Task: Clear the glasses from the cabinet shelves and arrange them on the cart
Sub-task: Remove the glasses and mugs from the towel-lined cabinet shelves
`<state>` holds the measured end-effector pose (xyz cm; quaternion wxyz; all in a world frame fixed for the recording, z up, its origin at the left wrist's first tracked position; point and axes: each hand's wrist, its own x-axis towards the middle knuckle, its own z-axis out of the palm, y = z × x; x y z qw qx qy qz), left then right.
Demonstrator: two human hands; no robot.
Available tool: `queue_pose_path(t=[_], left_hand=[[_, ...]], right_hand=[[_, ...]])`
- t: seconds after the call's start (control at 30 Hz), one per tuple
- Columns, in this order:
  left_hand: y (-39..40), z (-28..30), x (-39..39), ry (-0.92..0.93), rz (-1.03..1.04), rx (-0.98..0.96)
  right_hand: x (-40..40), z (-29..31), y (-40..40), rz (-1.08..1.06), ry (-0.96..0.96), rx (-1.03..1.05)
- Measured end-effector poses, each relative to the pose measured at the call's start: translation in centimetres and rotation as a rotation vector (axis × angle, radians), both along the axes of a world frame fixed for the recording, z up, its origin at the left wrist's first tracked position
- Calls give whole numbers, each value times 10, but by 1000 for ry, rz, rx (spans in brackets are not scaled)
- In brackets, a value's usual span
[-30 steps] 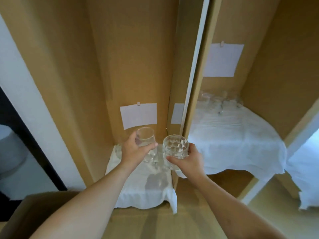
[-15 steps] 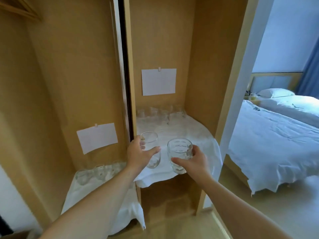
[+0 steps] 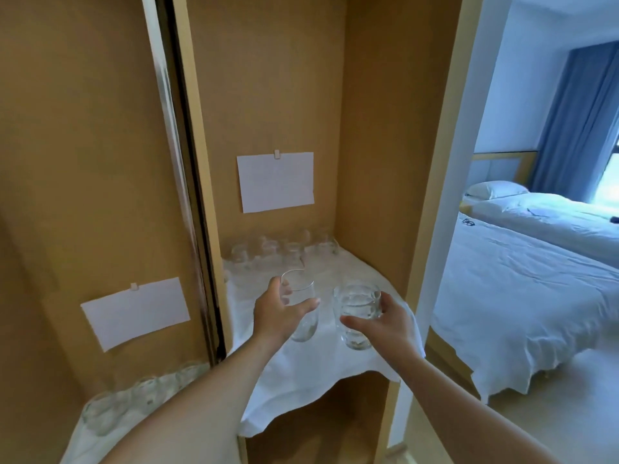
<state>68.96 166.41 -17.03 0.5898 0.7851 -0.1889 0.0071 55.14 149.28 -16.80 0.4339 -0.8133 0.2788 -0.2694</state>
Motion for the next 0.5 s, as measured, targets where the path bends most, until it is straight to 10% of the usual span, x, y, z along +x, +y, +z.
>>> queue_pose_path(t=[0.5], left_hand=[[-63,-15,133,24,10,64]], right_hand=[[138,-3,-47,-35,18,42]])
